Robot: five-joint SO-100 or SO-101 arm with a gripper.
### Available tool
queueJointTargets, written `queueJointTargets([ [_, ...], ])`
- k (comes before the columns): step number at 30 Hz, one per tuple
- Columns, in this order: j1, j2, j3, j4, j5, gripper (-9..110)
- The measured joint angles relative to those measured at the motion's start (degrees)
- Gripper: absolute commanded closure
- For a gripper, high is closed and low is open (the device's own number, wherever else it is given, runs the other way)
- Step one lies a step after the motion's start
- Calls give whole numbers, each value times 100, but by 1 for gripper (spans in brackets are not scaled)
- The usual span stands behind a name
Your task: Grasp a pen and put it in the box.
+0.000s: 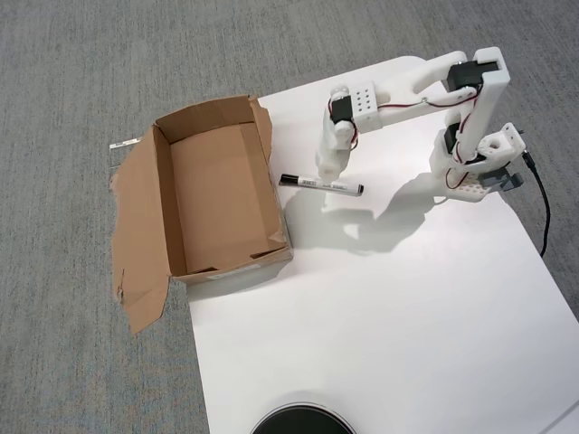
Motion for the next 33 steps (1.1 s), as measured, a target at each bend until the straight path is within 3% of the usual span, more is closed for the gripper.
queueJointTargets([
  [33, -272, -729, -18, -18, 9, 90],
])
